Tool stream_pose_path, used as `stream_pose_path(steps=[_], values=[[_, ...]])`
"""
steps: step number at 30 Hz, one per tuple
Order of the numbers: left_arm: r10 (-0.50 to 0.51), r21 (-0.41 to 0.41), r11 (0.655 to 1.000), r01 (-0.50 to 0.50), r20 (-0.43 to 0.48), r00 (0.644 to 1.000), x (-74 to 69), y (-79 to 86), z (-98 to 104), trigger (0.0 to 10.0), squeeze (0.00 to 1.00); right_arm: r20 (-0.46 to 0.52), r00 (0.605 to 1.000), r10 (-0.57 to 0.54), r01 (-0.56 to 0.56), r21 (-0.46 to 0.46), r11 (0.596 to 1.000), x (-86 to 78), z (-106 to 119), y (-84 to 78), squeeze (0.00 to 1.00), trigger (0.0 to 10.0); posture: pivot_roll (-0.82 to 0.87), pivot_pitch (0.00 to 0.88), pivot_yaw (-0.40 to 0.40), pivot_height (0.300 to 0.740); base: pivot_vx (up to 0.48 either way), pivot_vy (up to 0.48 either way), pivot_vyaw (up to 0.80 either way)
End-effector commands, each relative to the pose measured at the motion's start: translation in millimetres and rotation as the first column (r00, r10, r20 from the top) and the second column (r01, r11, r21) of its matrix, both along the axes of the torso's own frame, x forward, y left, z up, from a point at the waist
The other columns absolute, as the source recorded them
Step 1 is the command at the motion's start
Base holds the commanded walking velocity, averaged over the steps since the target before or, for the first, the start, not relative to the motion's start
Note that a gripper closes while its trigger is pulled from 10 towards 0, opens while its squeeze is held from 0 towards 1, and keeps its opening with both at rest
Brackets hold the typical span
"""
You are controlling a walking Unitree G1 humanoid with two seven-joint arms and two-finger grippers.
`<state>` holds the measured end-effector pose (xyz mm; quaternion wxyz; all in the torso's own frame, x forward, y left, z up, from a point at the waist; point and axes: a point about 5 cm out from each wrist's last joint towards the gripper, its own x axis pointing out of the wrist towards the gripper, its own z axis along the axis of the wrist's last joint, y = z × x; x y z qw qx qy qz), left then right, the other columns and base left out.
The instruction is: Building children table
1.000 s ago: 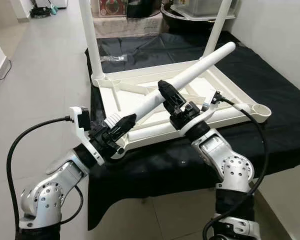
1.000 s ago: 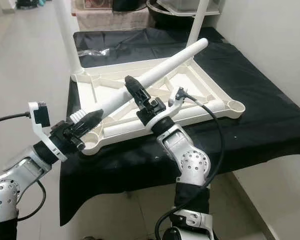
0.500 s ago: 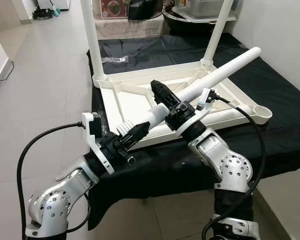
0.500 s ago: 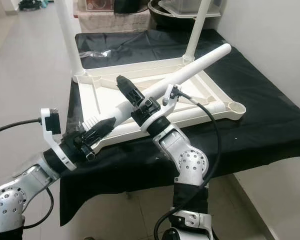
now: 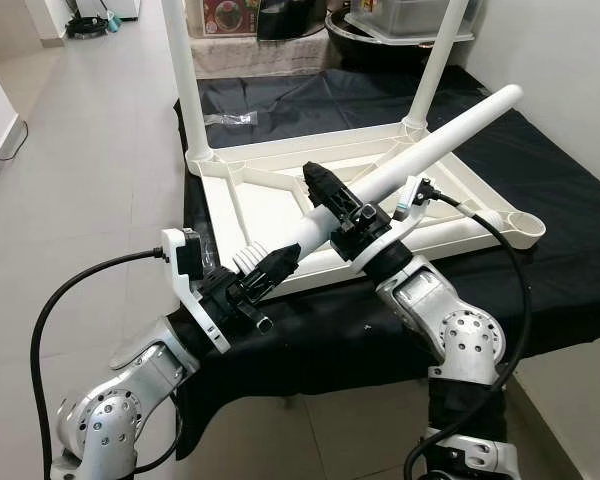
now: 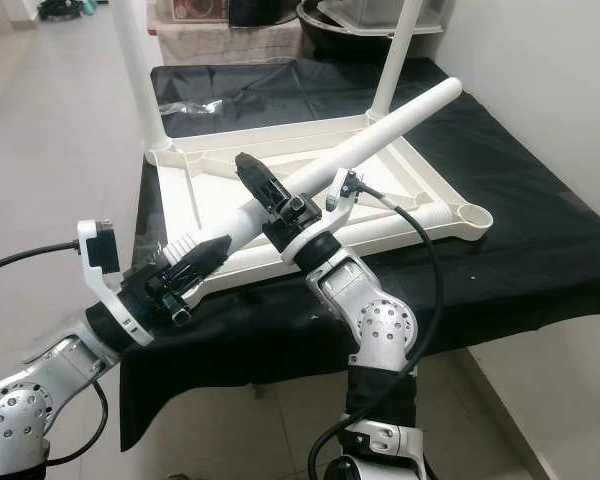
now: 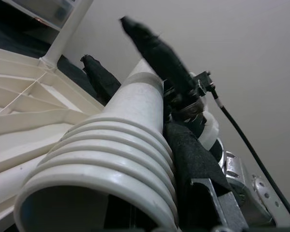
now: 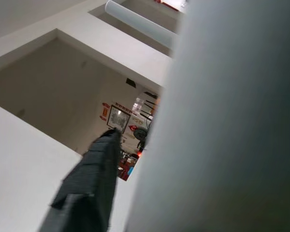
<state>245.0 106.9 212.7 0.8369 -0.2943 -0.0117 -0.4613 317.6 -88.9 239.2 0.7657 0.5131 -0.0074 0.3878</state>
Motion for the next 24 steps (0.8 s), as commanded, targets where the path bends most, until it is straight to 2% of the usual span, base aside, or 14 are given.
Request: stream_pose_path(steps=[1, 9, 12, 14, 15, 16, 17, 24], values=[[-0.072, 0.019, 0.997, 0.073, -0.049, 0.996, -5.2, -11.1, -9, 10.0, 0.0, 0.006, 0.999, 0.043, -0.043, 0.039, 0.998, -4.1, 1, 9.5, 0.0, 0.0, 0.09, 0.117, -0.049, 0.74, 0.0, 0.0, 0.0], [-0.066, 0.027, 0.997, 0.067, -0.058, 0.996, -4.8, -9.1, -11, 10.0, 0.0, 0.004, 0.999, 0.038, -0.038, 0.039, 0.999, -4.4, 0, 9.0, 0.0, 0.0, 0.09, 0.115, -0.046, 0.74, 0.0, 0.0, 0.0], [-0.051, 0.092, 0.994, 0.061, -0.107, 0.993, -5.1, -9.2, -21, 10.0, 0.0, 0.008, 1.0, 0.029, -0.029, 0.042, 0.999, -4.0, 2, 7.6, 0.0, 0.0, 0.09, 0.111, -0.047, 0.74, 0.0, 0.0, 0.0], [-0.034, 0.108, 0.993, 0.047, -0.122, 0.992, -4.1, -8.7, -24, 10.0, 0.0, 0.009, 1.0, 0.027, -0.027, 0.042, 0.999, -3.8, 2, 7.2, 0.0, 0.0, 0.09, 0.111, -0.047, 0.74, 0.0, 0.0, 0.0], [-0.03, 0.108, 0.993, 0.044, -0.127, 0.991, -3.9, -7.2, -25, 10.0, 0.94, 0.009, 1.0, 0.025, -0.026, 0.044, 0.999, -3.7, 2, 6.9, 0.0, 0.0, 0.09, 0.11, -0.047, 0.74, 0.0, 0.0, 0.0], [-0.03, 0.108, 0.993, 0.044, -0.127, 0.991, -3.9, -7.2, -25, 10.0, 0.94, 0.009, 1.0, 0.025, -0.026, 0.044, 0.999, -3.7, 2, 6.9, 0.0, 0.0, 0.09, 0.11, -0.047, 0.74, 0.0, 0.0, 0.0], [-0.024, 0.108, 0.993, 0.039, -0.134, 0.991, -3.7, -5.8, -27, 10.0, 1.0, 0.009, 1.0, 0.024, -0.024, 0.045, 0.999, -3.6, 3, 6.5, 0.0, 0.0, 0.09, 0.108, -0.045, 0.74, 0.0, 0.0, 0.0], [0.01, 0.131, 0.991, 0.01, -0.146, 0.989, -1.6, 4.1, -35, 10.0, 1.0, 0.025, 1.0, 0.001, -0.002, 0.054, 0.999, -0.7, 9, 0.0, 0.0, 0.0, 0.09, 0.098, -0.046, 0.74, 0.0, 0.0, 0.0]])
